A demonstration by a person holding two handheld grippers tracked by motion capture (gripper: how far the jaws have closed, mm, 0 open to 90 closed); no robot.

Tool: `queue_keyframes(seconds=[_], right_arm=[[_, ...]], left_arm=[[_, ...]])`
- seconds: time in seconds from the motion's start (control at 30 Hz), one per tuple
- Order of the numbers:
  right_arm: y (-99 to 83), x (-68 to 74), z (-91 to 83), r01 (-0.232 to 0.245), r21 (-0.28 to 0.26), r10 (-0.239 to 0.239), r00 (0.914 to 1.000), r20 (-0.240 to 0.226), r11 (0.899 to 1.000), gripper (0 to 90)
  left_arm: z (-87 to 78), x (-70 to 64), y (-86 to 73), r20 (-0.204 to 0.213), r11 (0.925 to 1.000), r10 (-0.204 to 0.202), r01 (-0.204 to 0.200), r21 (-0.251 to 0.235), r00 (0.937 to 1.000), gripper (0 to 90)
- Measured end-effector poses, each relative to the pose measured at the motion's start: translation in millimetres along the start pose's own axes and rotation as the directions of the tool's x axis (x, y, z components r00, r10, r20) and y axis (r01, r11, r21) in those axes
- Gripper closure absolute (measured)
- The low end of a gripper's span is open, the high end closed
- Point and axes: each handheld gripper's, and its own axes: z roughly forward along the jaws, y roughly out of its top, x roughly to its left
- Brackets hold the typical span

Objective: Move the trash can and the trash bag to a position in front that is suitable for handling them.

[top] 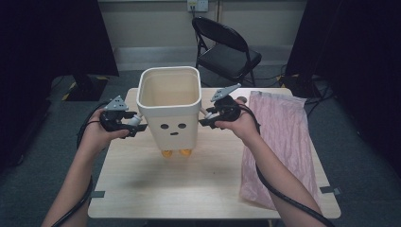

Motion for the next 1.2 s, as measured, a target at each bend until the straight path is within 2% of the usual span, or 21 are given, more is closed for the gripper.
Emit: queue_keyframes(seconds=[0.07,0.13,0.17,0.27,0.3,0.4,0.47,0.53,0.6,0.67,0.77,0.83,0.87,0.9,1.0,1.13,1.2], right_arm=[[0.6,-0.7,0.4,0.005,-0.002,-0.005,1.0000,0.003,1.000,43.9],[0.8,-2.3,0.5,-0.009,-0.012,0.009,1.0000,0.002,1.000,46.8],[0.6,-2.9,0.7,-0.013,-0.020,0.013,0.9999,-0.002,1.000,50.0],[0.2,-3.2,1.0,-0.014,-0.029,0.014,0.9999,-0.001,0.999,52.8],[-0.7,-4.6,1.1,-0.033,-0.044,0.032,0.9995,-0.007,0.998,54.3],[-1.7,-5.8,1.5,-0.042,-0.052,0.041,0.9989,-0.021,0.998,57.4],[-2.8,-6.3,1.4,-0.045,-0.058,0.044,0.9987,-0.028,0.997,60.1],[-2.9,-5.6,1.5,-0.030,-0.062,0.028,0.9990,-0.034,0.998,61.3],[-2.7,-5.4,1.5,-0.025,-0.061,0.023,0.9991,-0.035,0.998,61.6],[-2.5,-5.3,1.3,-0.006,-0.065,0.004,0.9997,-0.024,0.998,61.9],[-3.8,-5.1,1.2,0.010,-0.082,-0.011,0.9999,-0.008,0.997,62.0],[-5.7,-7.1,1.1,0.003,-0.102,-0.004,0.9999,-0.011,0.995,62.2],[-5.8,-7.2,1.0,0.005,-0.104,-0.006,0.9999,-0.008,0.995,62.2],[-4.9,-7.6,0.0,0.025,-0.100,-0.024,0.9997,0.009,0.995,62.3],[-4.9,-8.7,-1.4,0.043,-0.099,-0.040,0.9987,0.032,0.994,62.3],[-10.3,-13.3,-6.0,0.038,-0.112,-0.032,0.9980,0.055,0.993,62.4],[-15.7,-17.1,-13.3,0.045,-0.125,-0.034,0.9954,0.090,0.991,62.4]], left_arm=[[1.8,0.9,1.9,0.006,0.9997,0.019,-0.019,-0.012,0.9998,35.4],[3.3,1.3,3.3,0.011,0.9988,0.040,-0.040,-0.027,0.9991,41.3],[3.9,1.3,3.9,0.022,0.9987,0.038,-0.037,-0.036,0.9991,48.0],[5.0,2.2,5.0,0.018,0.9979,0.042,-0.041,-0.051,0.9989,51.2],[5.4,2.3,5.4,0.022,0.9977,0.045,-0.044,-0.052,0.9987,57.0],[7.2,3.3,5.4,0.032,0.9978,0.037,-0.036,-0.055,0.9988,61.1],[8.1,4.7,3.6,0.038,0.9971,0.029,-0.027,-0.071,0.9988,61.6],[8.4,6.0,2.4,0.046,0.9961,0.040,-0.036,-0.080,0.9981,61.9],[8.4,5.7,2.2,0.050,0.9967,0.024,-0.020,-0.079,0.9985,62.0],[8.3,4.3,3.2,0.042,0.9966,0.038,-0.035,-0.075,0.9984,62.3],[8.5,3.2,3.2,0.042,0.9968,0.026,-0.023,-0.076,0.9988,62.4],[9.1,3.0,2.5,0.040,0.9961,0.018,-0.015,-0.087,0.9990,62.4],[9.3,2.1,2.9,0.037,0.9955,0.032,-0.029,-0.090,0.9988,62.5],[9.6,0.8,3.7,0.034,0.9955,0.034,-0.030,-0.090,0.9989,62.5],[10.8,-3.4,8.0,0.028,0.9955,0.046,-0.044,-0.084,0.9986,62.6],[15.3,-11.2,15.7,0.023,0.9938,0.075,-0.073,-0.084,0.9969,62.6],[20.0,-15.5,19.1,0.022,0.9923,0.088,-0.086,-0.089,0.9959,62.7]])
